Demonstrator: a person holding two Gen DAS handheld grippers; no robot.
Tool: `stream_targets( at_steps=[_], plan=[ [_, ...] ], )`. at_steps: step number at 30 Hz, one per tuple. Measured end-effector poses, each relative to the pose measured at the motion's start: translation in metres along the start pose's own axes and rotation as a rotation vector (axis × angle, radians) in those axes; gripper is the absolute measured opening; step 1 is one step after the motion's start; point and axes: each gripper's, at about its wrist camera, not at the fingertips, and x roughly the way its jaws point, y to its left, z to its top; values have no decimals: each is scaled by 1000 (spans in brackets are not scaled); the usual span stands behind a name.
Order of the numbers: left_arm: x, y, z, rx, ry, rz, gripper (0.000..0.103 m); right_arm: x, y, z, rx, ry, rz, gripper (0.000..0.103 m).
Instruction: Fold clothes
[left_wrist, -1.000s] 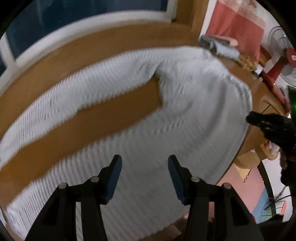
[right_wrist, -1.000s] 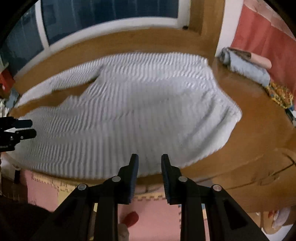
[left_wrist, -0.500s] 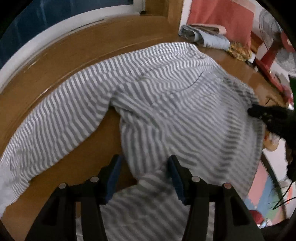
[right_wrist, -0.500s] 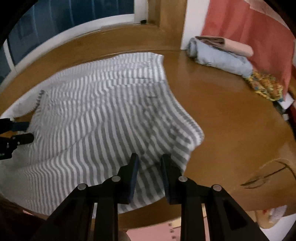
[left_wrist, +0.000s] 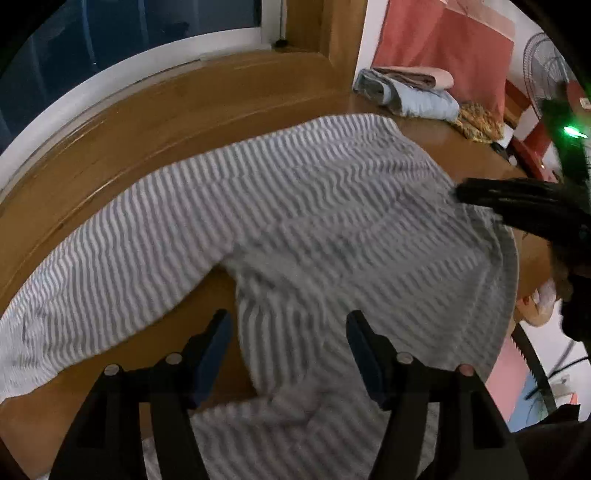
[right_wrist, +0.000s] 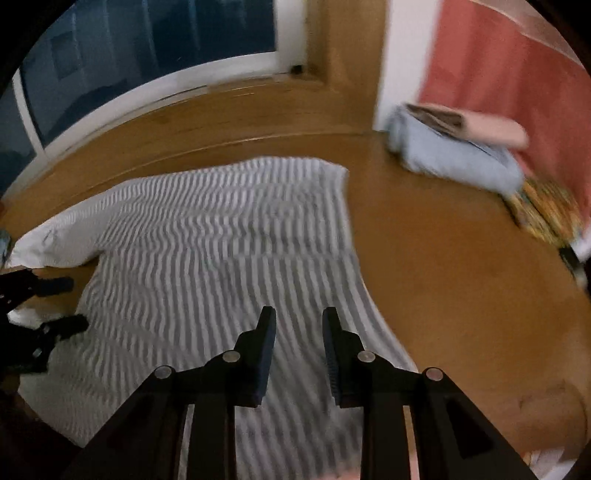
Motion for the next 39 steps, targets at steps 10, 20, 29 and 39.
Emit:
stream_targets(
  at_steps=[10, 20, 29, 39],
  plan=[
    [21, -22, -4, -105, 87, -11, 62, 67, -13, 45, -94, 34, 35, 25],
    [-23, -12, -19, -189, 43, 68, 62, 47, -13, 41, -96, 28, 3, 25],
    [-50, 118, -28, -350, 14, 252, 62, 6, 111, 22, -241, 74, 454, 25],
    [-1, 183, -23, -398, 80, 247, 62, 39, 191, 15, -476, 71, 302, 9]
  ],
)
